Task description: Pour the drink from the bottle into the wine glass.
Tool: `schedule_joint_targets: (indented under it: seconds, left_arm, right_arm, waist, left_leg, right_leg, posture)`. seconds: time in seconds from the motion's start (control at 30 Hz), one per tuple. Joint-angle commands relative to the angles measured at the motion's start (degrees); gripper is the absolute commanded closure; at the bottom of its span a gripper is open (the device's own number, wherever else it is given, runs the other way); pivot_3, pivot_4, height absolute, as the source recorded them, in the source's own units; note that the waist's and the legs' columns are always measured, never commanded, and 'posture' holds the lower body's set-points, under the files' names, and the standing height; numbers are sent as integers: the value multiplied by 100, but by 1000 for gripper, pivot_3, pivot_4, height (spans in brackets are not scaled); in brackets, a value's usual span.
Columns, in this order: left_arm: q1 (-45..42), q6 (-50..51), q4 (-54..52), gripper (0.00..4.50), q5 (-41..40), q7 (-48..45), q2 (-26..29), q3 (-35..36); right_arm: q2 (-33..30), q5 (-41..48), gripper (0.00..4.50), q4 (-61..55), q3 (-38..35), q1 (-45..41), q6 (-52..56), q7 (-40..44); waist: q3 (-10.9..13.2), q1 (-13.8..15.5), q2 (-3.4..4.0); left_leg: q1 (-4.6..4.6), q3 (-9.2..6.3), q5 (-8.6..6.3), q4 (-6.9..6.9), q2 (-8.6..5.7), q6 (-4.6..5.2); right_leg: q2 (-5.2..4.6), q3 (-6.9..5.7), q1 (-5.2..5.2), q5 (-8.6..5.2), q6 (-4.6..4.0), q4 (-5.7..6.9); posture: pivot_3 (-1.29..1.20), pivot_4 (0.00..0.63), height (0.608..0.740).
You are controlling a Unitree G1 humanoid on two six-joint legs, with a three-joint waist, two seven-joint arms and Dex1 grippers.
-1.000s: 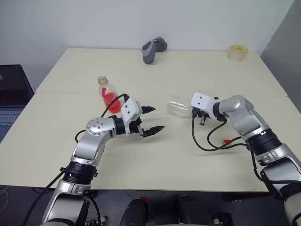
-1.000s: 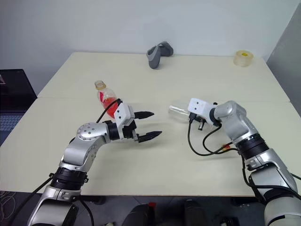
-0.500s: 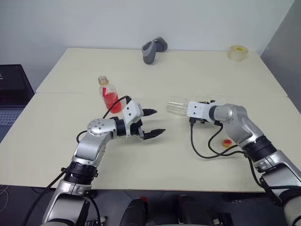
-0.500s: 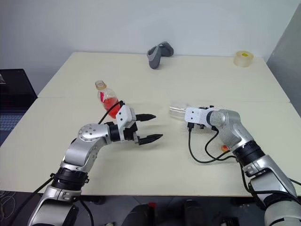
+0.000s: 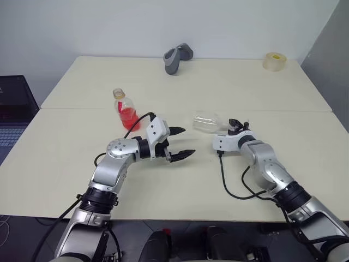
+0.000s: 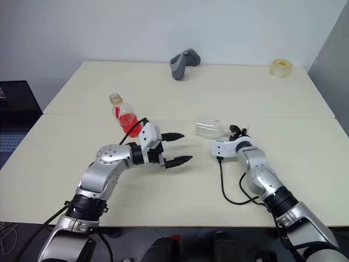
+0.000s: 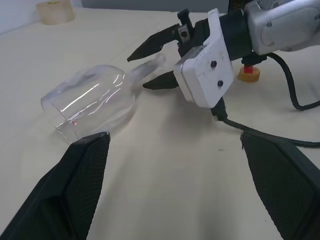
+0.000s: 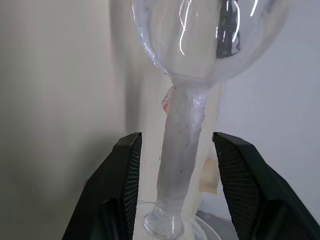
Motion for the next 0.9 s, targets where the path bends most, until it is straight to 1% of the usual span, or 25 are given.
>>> schedule_joint_targets:
  seconds: [0.03,0.13,0.23,0.43,0.77,0.87,0.9]
  left_arm:
    - [-171,-112,-57,0,-5,2,-48,-4]
    - [-195,-111,-66,0,-9,18,-71,-19]
    - [-191,-118,-75,0,-4,35,-81,-16]
    - [-148,-106,-125,0,-9,83,-108,-10]
    - [-176,-100,-104,0,6,114,-180,-53]
    - [-173,-94,-118,0,8,128,-183,-51]
    - [-165,-85,-131,0,5,139,-186,-46]
  right_arm:
    - [130,-211,2098,256,-132,-128,37,-486]
    - [277,-193,2098,405,-209,-144,96,-631]
    - [327,-187,2098,344,-224,-34,161,-581]
    - [396,-237,2098,-130,-269,258,419,-374]
    - [583,-248,2098,-57,-293,463,556,-414]
    - [572,-215,2629,48,-347,421,517,-504]
    - [553,-193,2917,82,-380,393,503,-525]
  waist:
    - [0,2,-1]
    - [-1,-1,-2]
    - [-1,-4,-2]
    - [-2,-1,-2]
    - [-4,-1,-3]
    - [-6,-1,-5]
    - [-7,-1,-6]
  left_leg:
    - [0,0,0,0,0,0]
    - [1,2,0,0,0,0]
    - [1,2,0,-1,1,0]
    - [1,1,-1,0,0,1]
    - [2,0,-1,-1,0,2]
    - [2,0,-1,-1,0,2]
    - [2,1,-1,-1,0,2]
  right_leg:
    - [0,0,0,0,0,0]
    - [0,1,1,0,0,0]
    - [2,1,0,0,0,0]
    - [2,1,1,0,0,1]
    - [2,1,1,0,0,1]
    - [2,0,1,0,0,1]
    - [2,1,1,0,0,1]
  posture:
    - [0,150,740]
    - [0,150,740]
    - [0,150,740]
    - [0,150,740]
    - [0,150,740]
    - [0,150,740]
    - [0,150,740]
